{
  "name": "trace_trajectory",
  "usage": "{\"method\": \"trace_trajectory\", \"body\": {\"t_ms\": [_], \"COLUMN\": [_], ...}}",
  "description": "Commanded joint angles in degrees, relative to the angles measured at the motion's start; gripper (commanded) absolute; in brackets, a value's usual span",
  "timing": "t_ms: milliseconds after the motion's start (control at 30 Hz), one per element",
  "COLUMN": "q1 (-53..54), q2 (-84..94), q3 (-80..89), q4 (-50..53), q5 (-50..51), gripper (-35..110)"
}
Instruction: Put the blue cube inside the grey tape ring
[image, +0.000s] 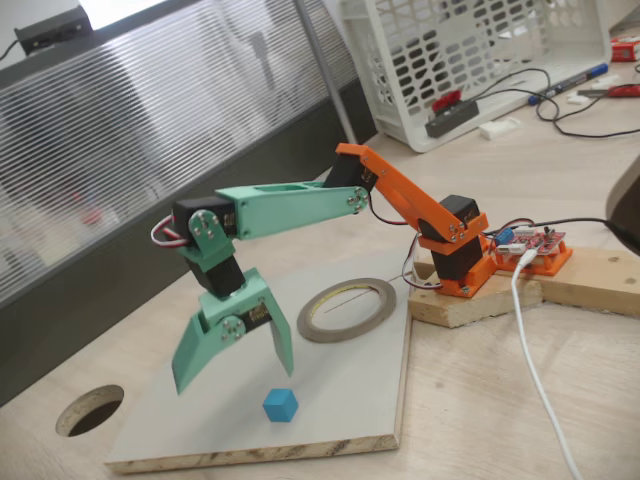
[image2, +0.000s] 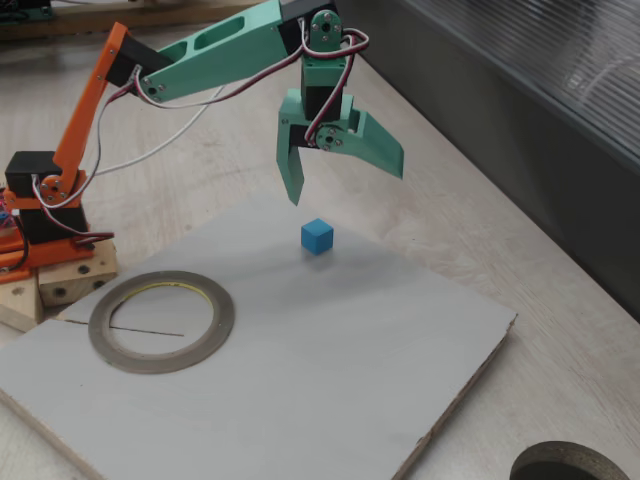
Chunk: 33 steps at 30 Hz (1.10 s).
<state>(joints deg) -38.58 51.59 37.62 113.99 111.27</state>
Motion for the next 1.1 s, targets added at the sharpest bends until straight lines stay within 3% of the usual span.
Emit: {"method": "trace_trajectory", "body": {"t_ms": [0,1067], "q1": [-0.4,-0.4], "q2": [-3.6,-5.2], "q3": [-0.4,-0.2], "q4": [1.6,1.5], "q5": [0.6,1.1], "gripper": [99,99]}}
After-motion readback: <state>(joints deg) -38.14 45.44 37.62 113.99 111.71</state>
